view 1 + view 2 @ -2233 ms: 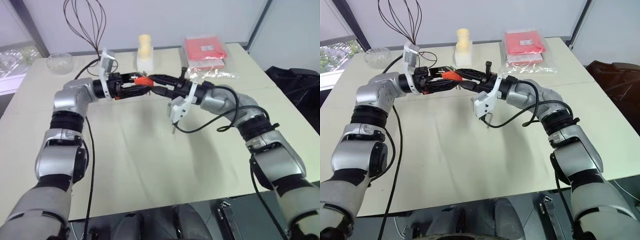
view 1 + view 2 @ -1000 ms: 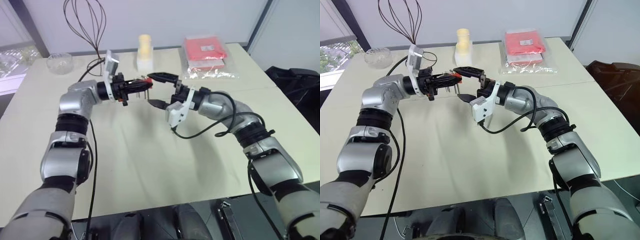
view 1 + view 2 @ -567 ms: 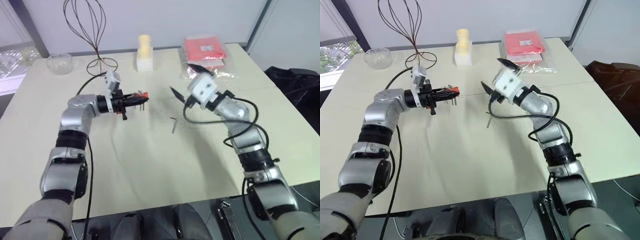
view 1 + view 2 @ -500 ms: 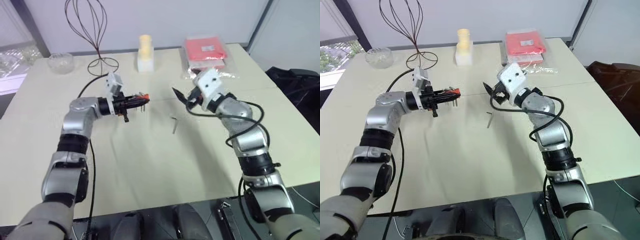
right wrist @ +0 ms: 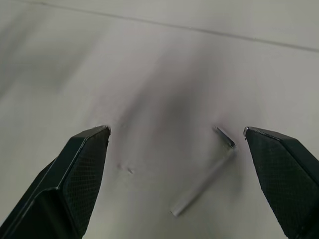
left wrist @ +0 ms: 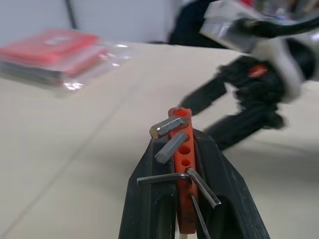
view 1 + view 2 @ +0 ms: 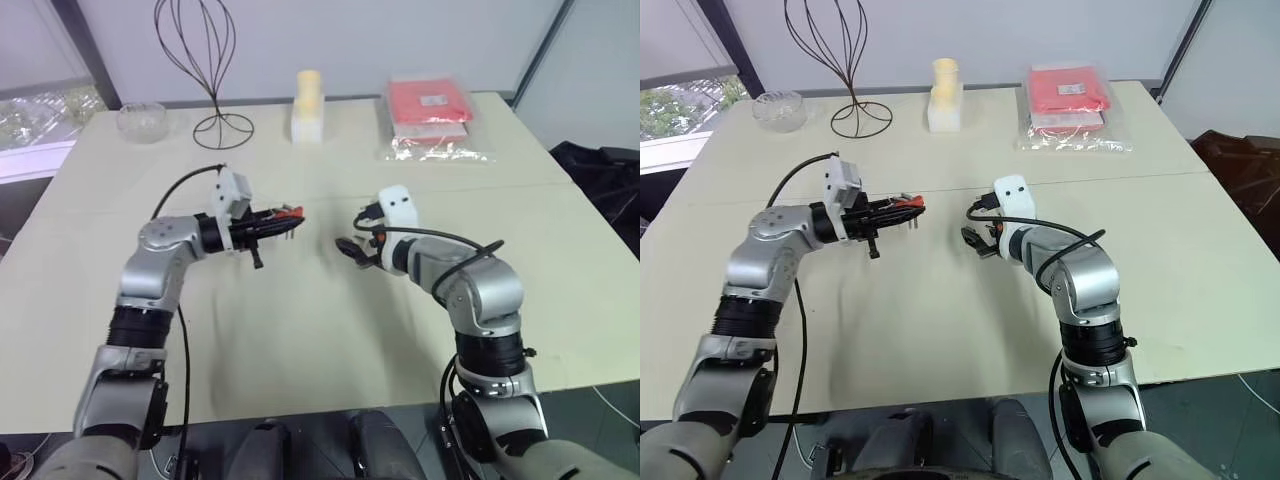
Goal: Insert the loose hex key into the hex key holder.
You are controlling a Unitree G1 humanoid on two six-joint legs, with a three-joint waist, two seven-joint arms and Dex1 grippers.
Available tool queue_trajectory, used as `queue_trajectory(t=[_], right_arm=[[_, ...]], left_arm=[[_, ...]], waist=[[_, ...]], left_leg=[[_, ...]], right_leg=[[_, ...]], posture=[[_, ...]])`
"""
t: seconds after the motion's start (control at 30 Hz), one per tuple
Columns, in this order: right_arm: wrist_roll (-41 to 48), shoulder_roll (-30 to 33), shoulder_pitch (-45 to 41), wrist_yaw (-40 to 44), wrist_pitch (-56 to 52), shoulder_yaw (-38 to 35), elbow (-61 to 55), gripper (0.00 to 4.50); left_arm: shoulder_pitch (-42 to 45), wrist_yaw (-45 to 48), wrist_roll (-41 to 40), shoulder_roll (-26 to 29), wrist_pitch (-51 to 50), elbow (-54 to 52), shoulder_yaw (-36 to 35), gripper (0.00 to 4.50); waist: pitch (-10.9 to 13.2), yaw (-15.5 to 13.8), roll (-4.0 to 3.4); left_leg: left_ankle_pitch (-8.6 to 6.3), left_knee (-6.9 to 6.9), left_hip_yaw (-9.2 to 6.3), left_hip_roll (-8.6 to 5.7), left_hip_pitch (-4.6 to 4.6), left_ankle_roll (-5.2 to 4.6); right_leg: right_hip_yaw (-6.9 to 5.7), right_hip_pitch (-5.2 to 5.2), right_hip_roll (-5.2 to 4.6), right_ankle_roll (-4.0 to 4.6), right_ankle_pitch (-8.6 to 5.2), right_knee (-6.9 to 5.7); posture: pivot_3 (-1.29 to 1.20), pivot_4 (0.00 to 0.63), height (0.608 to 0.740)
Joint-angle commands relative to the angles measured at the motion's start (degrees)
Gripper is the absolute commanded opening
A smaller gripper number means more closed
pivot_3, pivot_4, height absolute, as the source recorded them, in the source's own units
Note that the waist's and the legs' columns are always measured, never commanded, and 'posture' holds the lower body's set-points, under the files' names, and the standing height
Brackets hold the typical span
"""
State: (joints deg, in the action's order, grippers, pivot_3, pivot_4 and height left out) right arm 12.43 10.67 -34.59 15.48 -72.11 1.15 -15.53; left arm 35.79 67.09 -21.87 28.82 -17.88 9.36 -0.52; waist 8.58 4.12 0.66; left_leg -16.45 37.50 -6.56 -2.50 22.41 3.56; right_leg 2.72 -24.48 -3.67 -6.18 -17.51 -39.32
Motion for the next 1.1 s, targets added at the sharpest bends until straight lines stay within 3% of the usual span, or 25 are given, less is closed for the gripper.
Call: queue_trajectory(t=[0.03, 0.17, 0.47, 0.93, 1.03, 1.1], right_arm=[[-0.37, 0.42, 0.27, -0.59, 2.19, 1.11, 0.02, 4.47], [-0.84, -1.38, 1.09, -2.06, 4.73, 0.48, 6.55, 4.47], [-5.31, -1.89, 0.12, -4.81, 15.1, 3.15, 21.28, 4.47], [-5.06, 0.18, 2.65, -4.28, 7.88, 4.08, 14.72, 4.47], [-6.07, -0.3, 2.15, -5.09, 9.76, 5.0, 16.86, 3.63], [-6.57, -0.97, 2.0, -5.54, 10.94, 5.37, 18.5, 2.64]], left_arm=[[-1.03, 2.16, -1.51, 3.06, -2.85, -4.22, 0.41, 0.0], [-1.77, 2.38, -1.3, 5.06, -3.56, -4.78, 0.2, 0.0], [-4.06, -2.47, -0.05, 1.53, -2.0, -4.78, 0.93, 0.0], [-6.36, -5.27, 0.92, 0.08, 0.6, -5.62, 2.26, 0.0], [-5.97, -5.68, 1.39, -0.33, 1.48, -4.87, 2.22, 0.0], [-5.68, -5.9, 1.65, -0.55, 1.98, -4.4, 2.2, 0.0]], waist=[[0.0, 0.05, 0.0], [0.0, -0.06, 0.01], [-0.19, -0.08, 0.12], [-0.3, -1.53, 0.18], [-0.31, -1.55, 0.19], [-0.31, -1.5, 0.2]], left_leg=[[0.0, -0.02, 0.0, 0.0, -0.01, 0.0], [0.0, -0.02, 0.02, 0.0, -0.01, 0.0], [-0.11, 0.09, 0.02, 0.01, -0.14, -0.21], [-0.29, 0.27, -0.01, -0.02, -0.14, -0.52], [-0.3, 0.29, 0.0, -0.02, -0.14, -0.52], [-0.3, 0.29, -0.01, -0.02, -0.14, -0.53]], right_leg=[[0.0, 0.0, 0.0, 0.0, 0.0, 0.0], [0.0, 0.0, 0.0, 0.0, 0.0, 0.0], [-0.01, 0.16, 0.02, 0.0, 0.0, -0.04], [-0.04, 0.27, 0.0, 0.0, 0.0, -0.04], [-0.04, 0.3, -0.01, 0.0, 0.0, -0.01], [-0.04, 0.3, 0.0, 0.0, 0.0, 0.0]], posture=[[0.0, 0.15, 0.74], [0.0, 0.15, 0.74], [0.0, 0.15, 0.74], [0.0, 0.15, 0.74], [0.0, 0.15, 0.74], [0.0, 0.15, 0.74]])
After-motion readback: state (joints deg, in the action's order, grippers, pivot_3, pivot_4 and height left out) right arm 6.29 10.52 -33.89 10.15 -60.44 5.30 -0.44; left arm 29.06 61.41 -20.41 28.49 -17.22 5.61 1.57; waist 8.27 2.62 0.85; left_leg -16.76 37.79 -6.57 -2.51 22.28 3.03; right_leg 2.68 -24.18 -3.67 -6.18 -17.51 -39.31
